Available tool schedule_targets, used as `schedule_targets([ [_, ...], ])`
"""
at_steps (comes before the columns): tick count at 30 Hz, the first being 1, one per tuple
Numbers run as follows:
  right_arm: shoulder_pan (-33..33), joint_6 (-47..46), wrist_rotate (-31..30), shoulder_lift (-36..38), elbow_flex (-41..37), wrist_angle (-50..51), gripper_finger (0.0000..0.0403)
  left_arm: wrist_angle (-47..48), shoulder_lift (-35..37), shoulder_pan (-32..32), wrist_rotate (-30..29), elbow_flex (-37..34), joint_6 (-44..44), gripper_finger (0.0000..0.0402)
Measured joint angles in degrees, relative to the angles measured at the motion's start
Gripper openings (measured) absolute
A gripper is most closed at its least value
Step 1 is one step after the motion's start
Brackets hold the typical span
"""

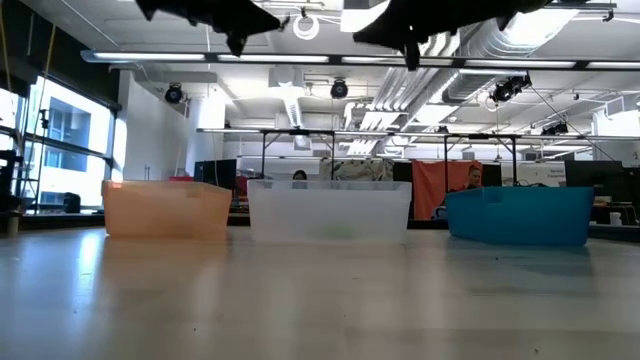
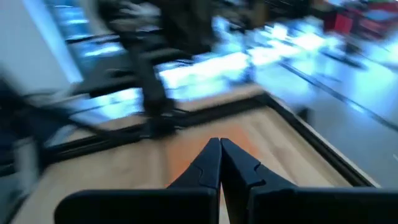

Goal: Sort Halloween decoration
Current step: Put the black spider toy into the orange bin

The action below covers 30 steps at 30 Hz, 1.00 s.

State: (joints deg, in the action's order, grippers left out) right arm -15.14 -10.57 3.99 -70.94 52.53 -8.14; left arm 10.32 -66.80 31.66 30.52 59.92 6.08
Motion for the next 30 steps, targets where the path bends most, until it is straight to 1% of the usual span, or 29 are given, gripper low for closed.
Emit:
schedule_targets([
  [3,0.0,4.0,7.6,0.0,0.0,-3.3,0.0,-7.3,5.9,-3.0,-4.0,-7.1,-5.8,0.0],
  [6,0.0,5.5,11.5,0.0,0.0,-5.0,0.0,-12.3,10.3,-6.3,-7.6,-12.3,-9.4,0.0],
  [9,0.0,6.2,12.7,0.0,0.0,-6.0,0.0,-14.9,12.7,-8.9,-12.0,-14.9,-11.4,0.0],
  [11,0.0,6.7,12.8,0.0,0.0,-6.2,0.0,-14.7,13.2,-9.7,-14.3,-15.3,-11.1,0.0],
  [13,0.0,7.0,12.8,0.0,0.0,-6.3,0.0,-14.8,13.4,-9.9,-15.4,-15.3,-11.0,0.0],
  [16,-0.3,6.3,12.8,0.0,0.0,-6.3,0.0,-14.3,13.6,-9.9,-15.6,-15.3,-11.6,0.0],
  [17,-0.4,6.2,12.8,0.0,0.0,-6.3,0.0,-12.9,14.0,-9.9,-15.6,-15.3,-12.0,0.0],
  [19,-0.6,6.1,12.8,0.0,0.0,-6.3,0.0,-7.4,15.2,-9.9,-15.6,-14.1,-12.5,0.0],
  [21,-0.7,5.8,12.8,0.0,0.0,-6.3,0.0,1.2,16.6,-9.6,-15.8,-12.1,-12.9,0.0],
  [24,-1.0,5.5,12.7,0.0,0.0,-6.0,0.0,16.5,17.4,-8.8,-16.8,-10.1,-12.5,0.0],
  [26,-1.3,5.5,12.5,0.0,0.0,-5.7,0.0,26.1,17.3,-8.6,-17.8,-10.2,-11.4,0.0],
  [27,-1.4,5.5,12.1,0.0,0.0,-5.6,0.0,29.6,17.1,-8.4,-19.5,-10.8,-11.0,0.0],
  [30,-1.4,4.9,9.0,0.0,0.0,-4.9,0.0,35.1,15.1,-7.3,-23.0,-13.4,-10.8,0.0],
])
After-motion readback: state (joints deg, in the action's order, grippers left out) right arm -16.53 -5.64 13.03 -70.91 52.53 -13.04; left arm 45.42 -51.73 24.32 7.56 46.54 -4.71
